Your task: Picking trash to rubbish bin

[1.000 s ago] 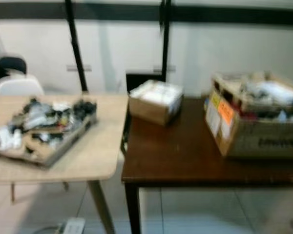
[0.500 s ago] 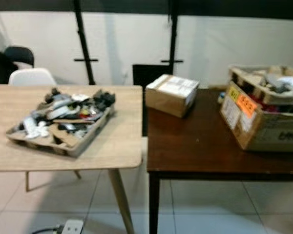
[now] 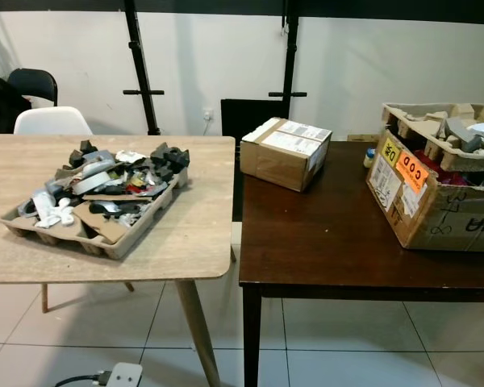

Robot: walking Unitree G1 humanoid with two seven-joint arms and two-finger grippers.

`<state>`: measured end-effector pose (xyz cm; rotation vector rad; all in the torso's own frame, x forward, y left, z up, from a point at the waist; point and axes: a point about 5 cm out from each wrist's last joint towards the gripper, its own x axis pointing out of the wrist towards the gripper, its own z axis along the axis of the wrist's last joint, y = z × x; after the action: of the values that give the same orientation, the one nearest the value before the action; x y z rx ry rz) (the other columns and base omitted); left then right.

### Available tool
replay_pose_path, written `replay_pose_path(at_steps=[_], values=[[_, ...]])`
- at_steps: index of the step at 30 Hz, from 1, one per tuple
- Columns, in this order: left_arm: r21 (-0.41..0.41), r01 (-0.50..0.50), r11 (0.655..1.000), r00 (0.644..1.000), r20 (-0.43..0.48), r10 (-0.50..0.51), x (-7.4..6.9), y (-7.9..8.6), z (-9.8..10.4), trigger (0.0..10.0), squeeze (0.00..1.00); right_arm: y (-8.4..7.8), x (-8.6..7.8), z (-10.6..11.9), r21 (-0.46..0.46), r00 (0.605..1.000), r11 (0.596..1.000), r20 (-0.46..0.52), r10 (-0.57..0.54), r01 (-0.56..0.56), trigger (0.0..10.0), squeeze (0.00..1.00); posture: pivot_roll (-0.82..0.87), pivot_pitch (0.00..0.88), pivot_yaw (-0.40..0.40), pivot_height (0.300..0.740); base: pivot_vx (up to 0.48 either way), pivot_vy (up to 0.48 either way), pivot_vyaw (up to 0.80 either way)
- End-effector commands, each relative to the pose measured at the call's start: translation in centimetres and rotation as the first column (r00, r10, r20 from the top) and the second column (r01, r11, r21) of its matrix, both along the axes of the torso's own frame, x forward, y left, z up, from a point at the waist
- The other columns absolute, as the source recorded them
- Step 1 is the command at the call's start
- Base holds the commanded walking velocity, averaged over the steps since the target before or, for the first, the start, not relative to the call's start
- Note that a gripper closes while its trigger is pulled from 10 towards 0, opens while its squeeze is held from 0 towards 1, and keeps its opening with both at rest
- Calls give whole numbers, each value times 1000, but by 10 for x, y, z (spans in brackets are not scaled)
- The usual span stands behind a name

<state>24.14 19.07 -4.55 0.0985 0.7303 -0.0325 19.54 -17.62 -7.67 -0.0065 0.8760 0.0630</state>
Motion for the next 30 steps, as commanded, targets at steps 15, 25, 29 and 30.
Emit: replay_pose_path(at_steps=[15, 25, 29, 30], values=[[11, 16, 1000, 999, -45, -15, -10, 1, -7, 10000, 0, 2, -9, -5, 3, 999, 1000, -32, -2, 2, 10000, 0, -62, 135, 11, 740, 0, 0, 0], [5, 16, 1000, 999, -50, -15, -10, 1, -8, 10000, 0, 3, -10, -6, 4, 999, 1000, -35, 1, -1, 10000, 0, -55, 128, 8, 740, 0, 197, 0], [5, 16, 1000, 999, -49, -16, -10, 1, -8, 10000, 0, 3, -9, -5, 4, 999, 1000, -33, 4, -3, 10000, 0, -55, 127, 8, 740, 0, 371, 0], [4, 17, 1000, 999, -49, -17, -10, 2, -7, 10000, 0, 4, -8, -5, 5, 999, 1000, -32, 4, -4, 10000, 0, -55, 127, 8, 740, 0, 371, 0]])
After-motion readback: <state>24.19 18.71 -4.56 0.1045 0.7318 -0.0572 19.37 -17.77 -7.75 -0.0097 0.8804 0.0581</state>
